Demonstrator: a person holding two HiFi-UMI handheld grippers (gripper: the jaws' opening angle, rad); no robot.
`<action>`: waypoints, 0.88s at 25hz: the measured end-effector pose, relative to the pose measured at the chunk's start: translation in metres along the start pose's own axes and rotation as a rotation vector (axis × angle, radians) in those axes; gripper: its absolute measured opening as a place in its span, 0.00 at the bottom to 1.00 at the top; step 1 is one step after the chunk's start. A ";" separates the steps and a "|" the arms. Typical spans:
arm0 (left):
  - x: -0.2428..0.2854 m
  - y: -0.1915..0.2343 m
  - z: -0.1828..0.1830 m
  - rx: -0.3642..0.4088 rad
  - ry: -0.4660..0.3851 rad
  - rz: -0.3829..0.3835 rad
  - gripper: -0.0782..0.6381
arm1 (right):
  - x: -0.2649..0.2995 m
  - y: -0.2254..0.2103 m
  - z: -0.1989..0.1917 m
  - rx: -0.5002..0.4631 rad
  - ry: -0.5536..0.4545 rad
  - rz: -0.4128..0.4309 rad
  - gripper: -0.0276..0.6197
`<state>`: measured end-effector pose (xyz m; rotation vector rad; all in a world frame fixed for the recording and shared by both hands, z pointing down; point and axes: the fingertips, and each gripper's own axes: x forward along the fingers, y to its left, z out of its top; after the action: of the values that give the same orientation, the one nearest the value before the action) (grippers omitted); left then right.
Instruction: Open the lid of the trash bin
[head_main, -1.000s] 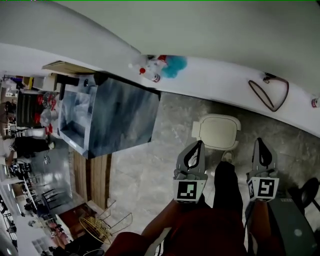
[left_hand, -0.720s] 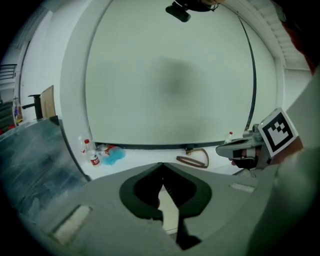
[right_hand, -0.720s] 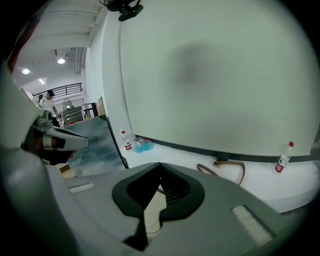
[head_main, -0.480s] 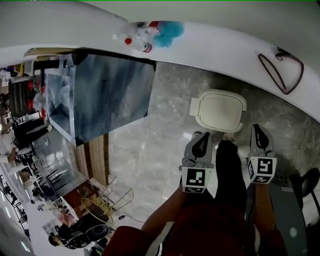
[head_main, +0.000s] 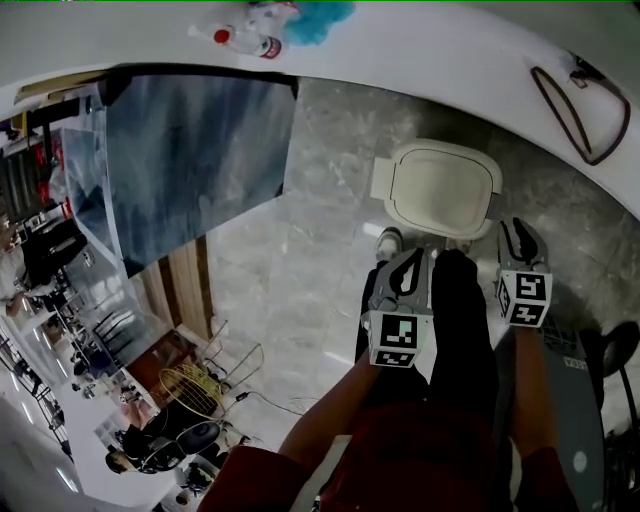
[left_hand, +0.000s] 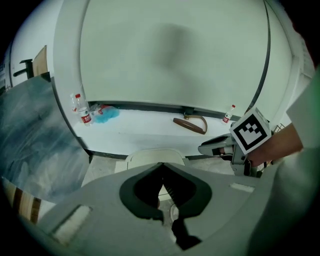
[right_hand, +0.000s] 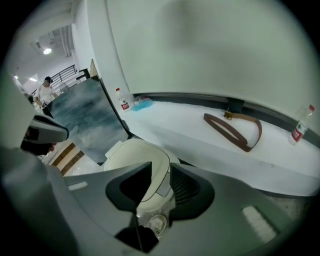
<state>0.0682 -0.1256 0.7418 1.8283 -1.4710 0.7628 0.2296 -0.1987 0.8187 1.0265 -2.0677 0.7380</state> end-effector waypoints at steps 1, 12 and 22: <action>0.002 -0.001 -0.006 -0.006 0.014 -0.003 0.12 | 0.007 -0.002 -0.007 0.003 0.018 0.000 0.22; 0.024 -0.005 -0.055 -0.053 0.131 0.001 0.12 | 0.065 -0.022 -0.062 0.027 0.173 0.029 0.23; 0.040 -0.016 -0.106 -0.111 0.374 -0.059 0.12 | 0.085 -0.022 -0.079 0.023 0.234 0.047 0.23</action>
<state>0.0879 -0.0634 0.8357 1.5389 -1.1880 0.9170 0.2373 -0.1893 0.9365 0.8619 -1.8905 0.8656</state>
